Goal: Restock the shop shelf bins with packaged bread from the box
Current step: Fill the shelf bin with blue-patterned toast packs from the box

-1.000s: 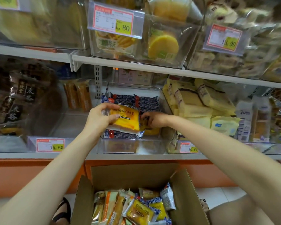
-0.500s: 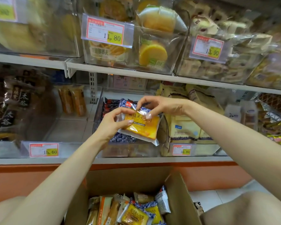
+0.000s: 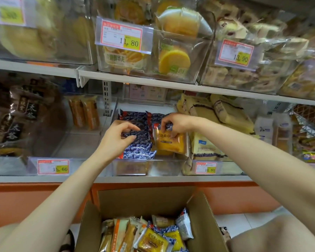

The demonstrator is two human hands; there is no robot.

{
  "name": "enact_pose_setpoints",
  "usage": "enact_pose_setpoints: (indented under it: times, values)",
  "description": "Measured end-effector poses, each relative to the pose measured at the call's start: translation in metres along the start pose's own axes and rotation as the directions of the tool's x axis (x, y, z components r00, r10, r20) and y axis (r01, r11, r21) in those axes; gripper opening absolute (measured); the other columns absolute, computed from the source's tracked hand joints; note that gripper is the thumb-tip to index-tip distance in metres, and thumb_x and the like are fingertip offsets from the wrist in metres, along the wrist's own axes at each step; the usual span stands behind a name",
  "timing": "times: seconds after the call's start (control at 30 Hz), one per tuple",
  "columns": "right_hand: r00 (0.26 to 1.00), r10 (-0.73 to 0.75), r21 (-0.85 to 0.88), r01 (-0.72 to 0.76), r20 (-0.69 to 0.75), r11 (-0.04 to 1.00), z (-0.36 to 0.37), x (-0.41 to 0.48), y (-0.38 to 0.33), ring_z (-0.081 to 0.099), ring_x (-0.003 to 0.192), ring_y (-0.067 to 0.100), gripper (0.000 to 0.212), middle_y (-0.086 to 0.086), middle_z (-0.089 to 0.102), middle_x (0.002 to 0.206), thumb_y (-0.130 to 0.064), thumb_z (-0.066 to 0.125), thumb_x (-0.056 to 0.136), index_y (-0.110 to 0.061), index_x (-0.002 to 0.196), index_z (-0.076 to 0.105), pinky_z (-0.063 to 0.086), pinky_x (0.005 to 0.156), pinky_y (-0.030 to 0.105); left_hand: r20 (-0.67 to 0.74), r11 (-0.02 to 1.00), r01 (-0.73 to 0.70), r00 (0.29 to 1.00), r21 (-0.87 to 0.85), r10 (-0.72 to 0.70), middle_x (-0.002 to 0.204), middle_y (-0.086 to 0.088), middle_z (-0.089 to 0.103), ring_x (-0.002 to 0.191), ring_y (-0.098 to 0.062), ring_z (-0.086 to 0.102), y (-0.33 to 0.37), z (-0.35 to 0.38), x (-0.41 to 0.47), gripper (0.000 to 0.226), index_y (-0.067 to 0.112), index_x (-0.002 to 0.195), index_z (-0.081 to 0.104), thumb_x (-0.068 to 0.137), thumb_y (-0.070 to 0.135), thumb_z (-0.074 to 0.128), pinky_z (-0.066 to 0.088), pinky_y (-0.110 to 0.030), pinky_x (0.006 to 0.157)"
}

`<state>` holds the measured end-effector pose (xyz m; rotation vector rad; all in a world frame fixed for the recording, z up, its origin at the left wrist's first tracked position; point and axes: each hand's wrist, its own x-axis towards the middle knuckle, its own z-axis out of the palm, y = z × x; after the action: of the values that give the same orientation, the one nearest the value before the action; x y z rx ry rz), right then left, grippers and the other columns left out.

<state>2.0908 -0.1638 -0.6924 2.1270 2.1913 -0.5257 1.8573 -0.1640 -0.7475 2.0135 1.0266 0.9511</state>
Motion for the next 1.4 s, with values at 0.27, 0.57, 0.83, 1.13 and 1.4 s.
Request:
enact_pose_setpoints:
  times: [0.27, 0.57, 0.83, 1.13, 1.4]
  values:
    - [1.000, -0.018, 0.037, 0.019, -0.011, 0.999, 0.049, 0.018, 0.010, 0.055, 0.110, 0.023, 0.040, -0.003, 0.055, 0.123, 0.003, 0.060, 0.082, -0.037, 0.081, 0.054, 0.051, 0.089, 0.043, -0.014, 0.998, -0.016, 1.000, 0.054, 0.017, 0.117, -0.001, 0.052, 0.101, -0.010, 0.054, 0.000, -0.009, -0.007, 0.019, 0.025, 0.097, 0.065, 0.087, 0.009, 0.062, 0.037, -0.020, 0.085]
    - [0.971, -0.082, -0.178, 0.042, -0.225, 0.983, 0.052, 0.009, -0.002, 0.055, 0.094, 0.025, 0.033, 0.005, 0.053, 0.105, 0.000, 0.052, 0.081, -0.024, 0.100, 0.063, 0.050, 0.075, 0.036, 0.078, 1.000, 0.026, 0.997, -0.005, -0.025, 0.114, 0.001, 0.057, 0.091, 0.003, 0.059, -0.001, -0.002, -0.010, 0.014, 0.021, 0.096, 0.066, 0.089, 0.011, 0.060, 0.054, -0.026, 0.070]
    - [0.927, 0.167, 0.060, -0.199, 0.336, 0.978, 0.059, 0.002, -0.004, 0.063, 0.085, 0.025, 0.021, 0.005, 0.061, 0.101, -0.007, 0.058, 0.088, -0.020, 0.104, 0.060, 0.055, 0.080, 0.040, 0.094, 0.997, 0.069, 0.993, -0.038, -0.066, 0.115, -0.001, 0.055, 0.094, -0.002, 0.060, -0.002, 0.003, -0.009, 0.014, 0.022, 0.095, 0.066, 0.090, 0.010, 0.059, 0.056, -0.036, 0.074]
    - [0.964, 0.096, -0.014, -0.096, 0.249, 0.995, 0.069, 0.020, 0.007, 0.057, 0.097, 0.020, 0.032, 0.003, 0.060, 0.107, 0.003, 0.052, 0.087, -0.018, 0.105, 0.069, 0.049, 0.080, 0.029, 0.105, 0.998, 0.044, 0.994, -0.033, -0.040, 0.116, -0.001, 0.055, 0.092, -0.001, 0.060, -0.007, 0.003, -0.009, 0.016, 0.023, 0.095, 0.066, 0.089, 0.010, 0.059, 0.046, -0.012, 0.066]
    - [0.994, -0.084, 0.191, 0.070, 0.068, 0.979, 0.039, -0.023, 0.001, 0.066, 0.088, 0.014, 0.016, -0.002, 0.066, 0.098, -0.010, 0.063, 0.088, -0.018, 0.101, 0.069, 0.050, 0.074, 0.018, 0.218, 0.998, -0.010, 0.976, -0.061, 0.023, 0.113, 0.009, 0.060, 0.096, -0.003, 0.061, 0.004, 0.006, -0.026, 0.017, 0.029, 0.094, 0.065, 0.090, 0.013, 0.059, 0.051, -0.025, 0.082]
